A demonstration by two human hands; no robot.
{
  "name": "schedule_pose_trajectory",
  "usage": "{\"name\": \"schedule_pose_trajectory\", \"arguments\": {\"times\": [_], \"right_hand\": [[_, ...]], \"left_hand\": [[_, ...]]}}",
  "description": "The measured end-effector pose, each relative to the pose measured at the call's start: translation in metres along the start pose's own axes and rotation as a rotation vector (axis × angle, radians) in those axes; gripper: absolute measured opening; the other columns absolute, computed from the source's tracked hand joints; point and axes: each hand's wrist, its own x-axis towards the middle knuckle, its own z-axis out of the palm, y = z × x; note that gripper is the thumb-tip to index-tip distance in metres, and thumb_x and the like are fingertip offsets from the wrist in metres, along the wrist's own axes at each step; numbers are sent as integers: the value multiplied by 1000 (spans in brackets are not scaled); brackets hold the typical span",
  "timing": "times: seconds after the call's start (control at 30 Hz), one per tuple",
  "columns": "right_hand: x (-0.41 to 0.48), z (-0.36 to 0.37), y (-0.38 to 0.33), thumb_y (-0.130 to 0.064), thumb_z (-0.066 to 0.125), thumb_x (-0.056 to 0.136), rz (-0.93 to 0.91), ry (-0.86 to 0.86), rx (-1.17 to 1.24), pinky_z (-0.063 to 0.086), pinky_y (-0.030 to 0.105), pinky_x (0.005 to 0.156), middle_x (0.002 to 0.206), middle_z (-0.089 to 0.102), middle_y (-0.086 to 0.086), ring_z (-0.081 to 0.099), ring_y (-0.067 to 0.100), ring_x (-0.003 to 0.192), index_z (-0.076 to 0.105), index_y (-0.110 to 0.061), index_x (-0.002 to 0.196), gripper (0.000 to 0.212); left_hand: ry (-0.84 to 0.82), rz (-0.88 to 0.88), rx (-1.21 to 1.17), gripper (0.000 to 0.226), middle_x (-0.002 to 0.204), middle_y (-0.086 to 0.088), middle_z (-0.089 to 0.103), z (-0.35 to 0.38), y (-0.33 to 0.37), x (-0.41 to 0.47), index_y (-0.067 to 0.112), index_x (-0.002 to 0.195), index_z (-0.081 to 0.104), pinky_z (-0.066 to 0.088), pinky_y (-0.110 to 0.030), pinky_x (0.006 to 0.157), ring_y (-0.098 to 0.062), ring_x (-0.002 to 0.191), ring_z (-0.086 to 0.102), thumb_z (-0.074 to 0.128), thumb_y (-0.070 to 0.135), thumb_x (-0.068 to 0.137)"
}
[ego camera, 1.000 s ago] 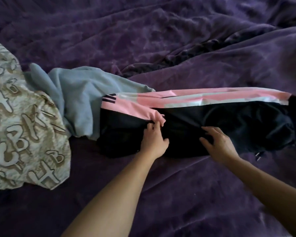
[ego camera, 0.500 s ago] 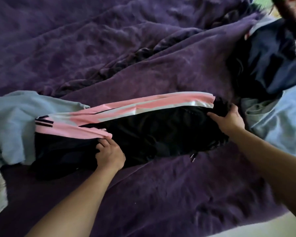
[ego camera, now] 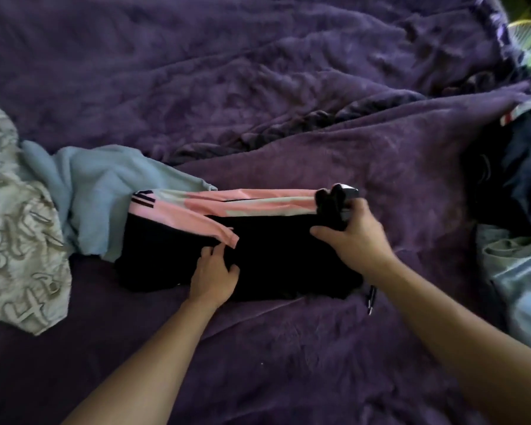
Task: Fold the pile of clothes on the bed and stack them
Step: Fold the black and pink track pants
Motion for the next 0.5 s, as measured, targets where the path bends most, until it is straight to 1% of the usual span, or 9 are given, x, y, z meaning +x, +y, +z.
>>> {"name": "schedule_pose_trajectory", "arguments": {"times": [0.1,0.2,0.23,0.27,0.33,0.37,0.4,0.43,0.5], "right_hand": [[12,80,-27,-44,76,72,34,-150,-136,46,37,83,112,64,12,61,36,105,39,-16,114,63],[16,147,-27,-34,73,78,129,-315,-163,54,46,83,113,61,17,63,39,97,34,-15,122,62],[16,159,-25,-31,72,79,148,-349,-150,57,48,77,111,60,17,65,38,92,33,-15,124,61],[18,164,-22,-28,71,81,170,-370,-109,59,46,68,108,60,16,66,34,85,32,-16,127,61],[23,157,-17,-21,69,84,228,-402,85,56,35,50,97,62,13,66,24,70,36,-17,135,60],[27,146,-11,-18,68,86,217,-377,153,54,32,49,91,64,10,65,20,66,44,-15,133,54],[30,130,-3,-18,67,86,158,-275,151,54,31,54,87,66,7,64,18,66,53,-13,127,44],[34,112,7,-19,67,85,78,-109,71,52,31,62,87,68,4,64,16,69,61,-13,119,35],[41,74,33,-26,68,80,-2,216,-124,47,30,74,96,69,3,64,20,83,65,-20,108,28]], "left_hand": [[28,58,-99,56,135,-12,44,-3,-18,-8,12,140,44,42,-38,101,-31,121,49,59,17,87],[27,151,-115,52,137,-8,45,2,-35,-13,9,139,45,40,-36,103,-26,126,46,57,13,89],[26,188,-103,51,138,-7,43,4,-38,-14,10,140,45,40,-37,104,-25,127,43,55,13,91],[31,225,-82,50,140,-6,41,5,-39,-14,11,141,44,40,-38,103,-24,129,40,54,13,91],[45,282,-28,51,143,-5,36,8,-36,-16,14,143,40,42,-41,101,-24,129,37,51,16,93],[40,302,-4,53,144,-5,34,10,-33,-18,17,145,37,43,-41,100,-25,129,36,50,19,94],[21,318,22,55,146,-6,32,13,-27,-19,21,147,31,43,-42,99,-26,130,35,48,24,95],[-18,328,56,57,148,-7,28,17,-20,-20,26,149,25,43,-42,99,-27,131,33,46,30,96],[-131,328,148,59,154,-11,19,27,-7,-18,35,151,12,39,-47,101,-32,132,30,37,42,99]]}}
